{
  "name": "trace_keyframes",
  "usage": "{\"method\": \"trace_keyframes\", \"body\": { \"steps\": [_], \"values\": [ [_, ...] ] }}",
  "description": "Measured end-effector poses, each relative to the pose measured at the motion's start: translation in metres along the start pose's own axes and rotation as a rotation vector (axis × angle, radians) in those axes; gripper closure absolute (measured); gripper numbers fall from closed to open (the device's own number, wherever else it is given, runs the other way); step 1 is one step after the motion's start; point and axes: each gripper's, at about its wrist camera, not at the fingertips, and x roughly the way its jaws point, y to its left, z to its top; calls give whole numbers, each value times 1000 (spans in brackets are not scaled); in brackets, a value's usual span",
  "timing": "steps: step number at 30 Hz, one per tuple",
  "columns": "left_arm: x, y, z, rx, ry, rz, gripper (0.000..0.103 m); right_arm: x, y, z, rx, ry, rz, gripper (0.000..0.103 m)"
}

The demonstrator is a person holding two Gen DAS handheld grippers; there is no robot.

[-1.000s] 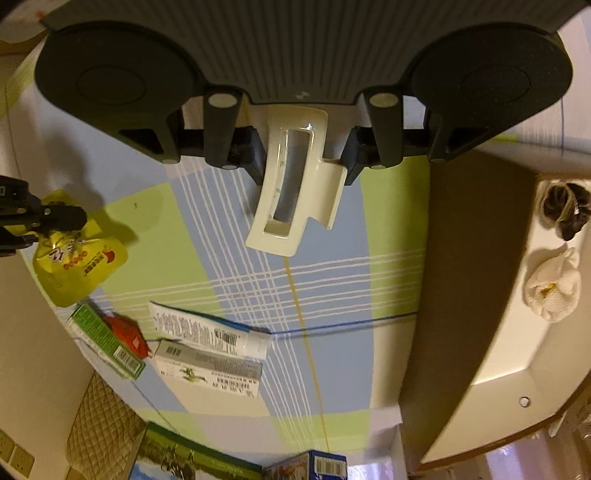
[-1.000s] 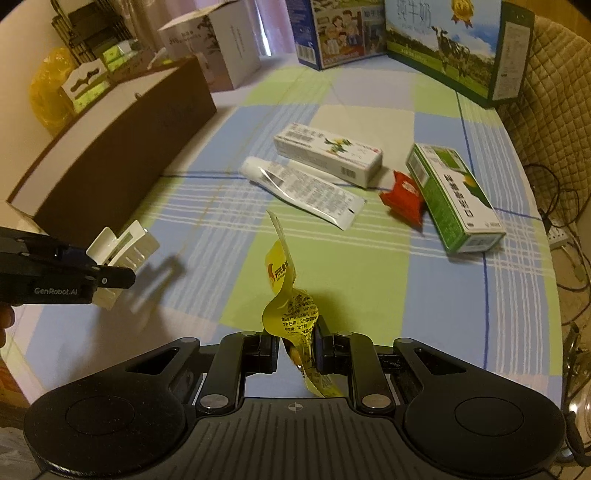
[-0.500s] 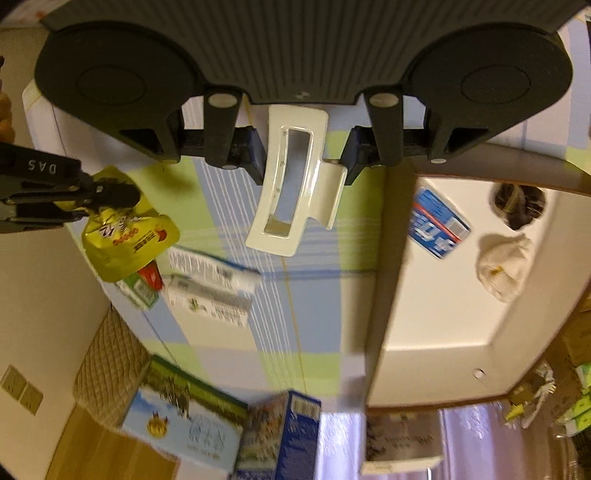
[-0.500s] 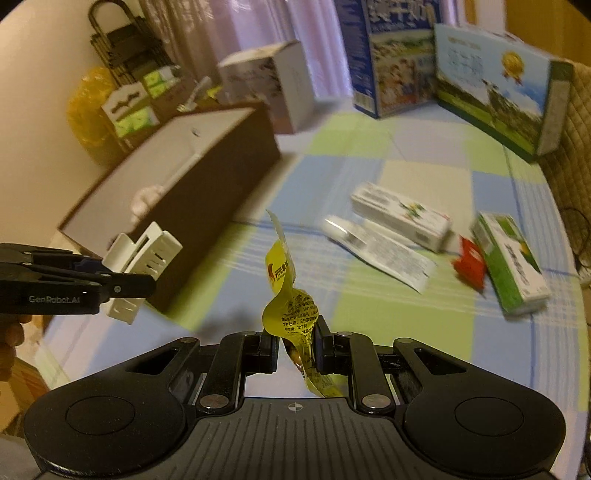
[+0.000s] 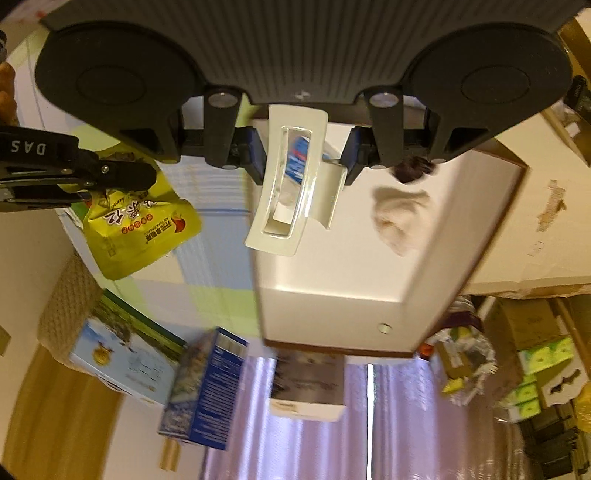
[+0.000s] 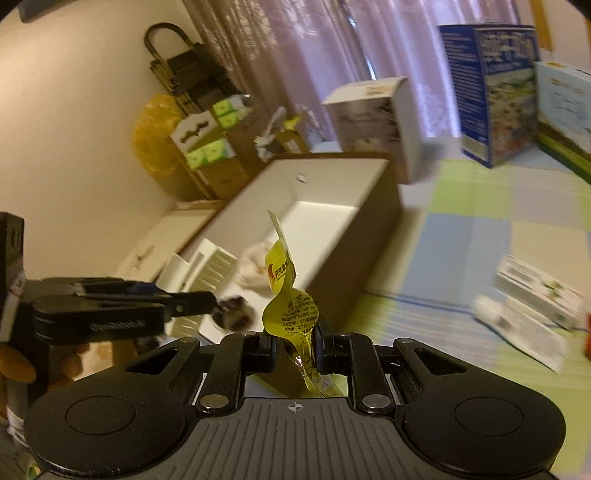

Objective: Organize objects
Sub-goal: 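Carry the claw clip and yellow pouch over the cardboard box with both tools, then open the left tool to drop the clip while the right tool drops the pouch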

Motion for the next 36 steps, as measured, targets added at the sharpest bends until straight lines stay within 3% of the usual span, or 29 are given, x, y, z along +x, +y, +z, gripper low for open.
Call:
{"method": "trace_keyframes", "body": {
  "steps": [7,15,24,33,36],
  "values": [
    [12,43,18,3,-5,54,66,53,13,27,64,23,12,88],
    [50,70,38,19,27,68,66,104,8,51,106,54,-70,88],
    [101,77,56,38,91,40,65,140,-8,70,111,67,-156,88],
    [132,81,71,46,114,29,65,158,-21,85,151,41,-164,88],
    [138,83,75,44,118,27,65,162,-24,88,153,40,-189,79]
  ]
}}
